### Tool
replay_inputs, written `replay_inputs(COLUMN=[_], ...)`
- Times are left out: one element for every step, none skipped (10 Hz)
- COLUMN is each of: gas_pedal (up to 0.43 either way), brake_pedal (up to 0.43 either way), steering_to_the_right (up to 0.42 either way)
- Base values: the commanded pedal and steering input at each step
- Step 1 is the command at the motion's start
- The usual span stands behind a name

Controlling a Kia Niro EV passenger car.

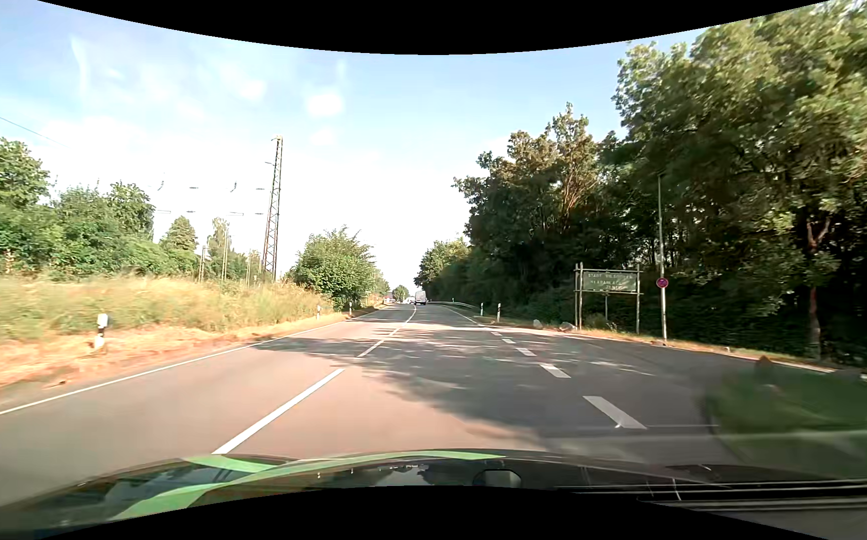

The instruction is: Follow the waypoints while adhering to traffic rules and regulations

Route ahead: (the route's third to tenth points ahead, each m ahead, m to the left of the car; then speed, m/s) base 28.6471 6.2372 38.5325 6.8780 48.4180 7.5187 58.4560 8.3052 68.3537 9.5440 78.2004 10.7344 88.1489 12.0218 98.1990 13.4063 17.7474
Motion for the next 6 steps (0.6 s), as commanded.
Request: replay_inputs(gas_pedal=[0.22,0.22,0.22,0.24,0.248,0.248], brake_pedal=[0.0,0.0,0.0,0.0,0.0,0.0], steering_to_the_right=[-0.011,-0.012,-0.012,-0.012,-0.01,-0.01])
